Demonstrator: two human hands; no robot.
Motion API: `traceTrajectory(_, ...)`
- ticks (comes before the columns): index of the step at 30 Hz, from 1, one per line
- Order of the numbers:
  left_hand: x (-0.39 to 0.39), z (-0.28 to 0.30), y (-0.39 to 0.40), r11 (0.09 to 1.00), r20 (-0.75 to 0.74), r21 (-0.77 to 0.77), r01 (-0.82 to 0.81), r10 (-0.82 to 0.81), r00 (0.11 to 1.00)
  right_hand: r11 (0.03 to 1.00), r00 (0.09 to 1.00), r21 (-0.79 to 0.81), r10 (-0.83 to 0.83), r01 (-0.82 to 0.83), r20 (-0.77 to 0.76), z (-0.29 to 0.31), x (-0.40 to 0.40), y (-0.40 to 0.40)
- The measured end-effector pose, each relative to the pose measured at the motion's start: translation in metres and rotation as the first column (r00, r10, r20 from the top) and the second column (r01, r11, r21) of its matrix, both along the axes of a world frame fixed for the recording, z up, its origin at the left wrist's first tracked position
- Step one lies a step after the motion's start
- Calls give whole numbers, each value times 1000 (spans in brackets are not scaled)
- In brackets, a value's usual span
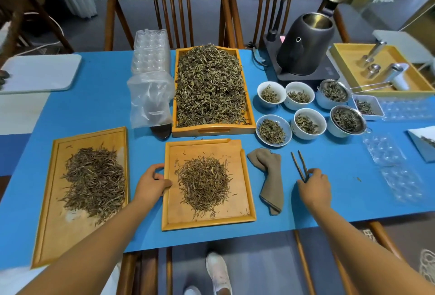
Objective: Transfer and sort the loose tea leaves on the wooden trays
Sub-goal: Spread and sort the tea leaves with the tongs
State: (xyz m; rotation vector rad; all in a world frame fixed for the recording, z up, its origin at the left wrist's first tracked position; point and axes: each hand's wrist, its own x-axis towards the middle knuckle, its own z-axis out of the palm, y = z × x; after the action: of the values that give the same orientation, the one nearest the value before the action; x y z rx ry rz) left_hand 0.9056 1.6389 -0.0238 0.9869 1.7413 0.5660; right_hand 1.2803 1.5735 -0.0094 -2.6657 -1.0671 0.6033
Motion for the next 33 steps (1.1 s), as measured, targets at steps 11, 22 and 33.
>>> traceTrajectory(11,1,-1,1,1000,-21,22,-15,15,1000,992,999,122,-27,32,-38,4,-8,7)
traceTrajectory(22,-3,2,0,999,11,18,-31,31,999,871,849,362,443,-332,-288,31,-78,19)
traceTrajectory(33,-8,-2,-4,997,132,9,-73,71,989,497,481,236,868,-835,-125,29,-126,-4)
